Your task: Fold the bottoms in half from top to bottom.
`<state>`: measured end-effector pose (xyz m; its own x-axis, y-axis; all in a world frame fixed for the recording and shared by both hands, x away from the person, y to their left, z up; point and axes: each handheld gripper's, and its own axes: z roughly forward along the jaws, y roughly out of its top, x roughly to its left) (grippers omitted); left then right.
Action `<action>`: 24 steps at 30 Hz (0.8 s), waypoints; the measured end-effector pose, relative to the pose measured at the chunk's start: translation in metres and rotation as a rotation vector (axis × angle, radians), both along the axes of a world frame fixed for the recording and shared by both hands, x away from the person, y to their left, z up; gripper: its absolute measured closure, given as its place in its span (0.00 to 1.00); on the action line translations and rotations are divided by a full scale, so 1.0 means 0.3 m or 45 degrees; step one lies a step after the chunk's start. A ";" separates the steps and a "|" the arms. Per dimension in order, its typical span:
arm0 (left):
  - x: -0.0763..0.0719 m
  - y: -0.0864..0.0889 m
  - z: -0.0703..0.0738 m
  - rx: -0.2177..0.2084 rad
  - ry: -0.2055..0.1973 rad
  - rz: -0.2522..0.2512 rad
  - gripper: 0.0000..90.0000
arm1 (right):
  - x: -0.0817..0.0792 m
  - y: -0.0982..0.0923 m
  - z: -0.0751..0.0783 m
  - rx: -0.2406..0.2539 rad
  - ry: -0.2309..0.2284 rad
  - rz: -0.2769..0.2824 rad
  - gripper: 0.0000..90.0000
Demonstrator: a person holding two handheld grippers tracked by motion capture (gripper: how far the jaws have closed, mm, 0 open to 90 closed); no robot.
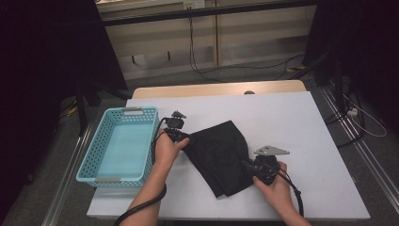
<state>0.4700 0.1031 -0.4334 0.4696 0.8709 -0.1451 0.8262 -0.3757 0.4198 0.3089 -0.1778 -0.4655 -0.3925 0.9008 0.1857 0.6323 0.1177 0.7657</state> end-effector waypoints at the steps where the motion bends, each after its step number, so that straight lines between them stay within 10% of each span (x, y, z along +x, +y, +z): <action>1: -0.009 -0.017 0.006 0.015 0.012 -0.024 0.46 | -0.001 0.002 0.001 0.000 -0.001 0.002 0.87; 6: -0.017 -0.039 0.010 -0.041 0.080 -0.031 0.81 | -0.004 0.006 0.003 -0.012 -0.009 0.006 0.88; 24: 0.060 -0.041 0.173 0.051 0.290 -0.091 0.91 | -0.045 0.041 0.070 0.009 -0.117 0.092 0.91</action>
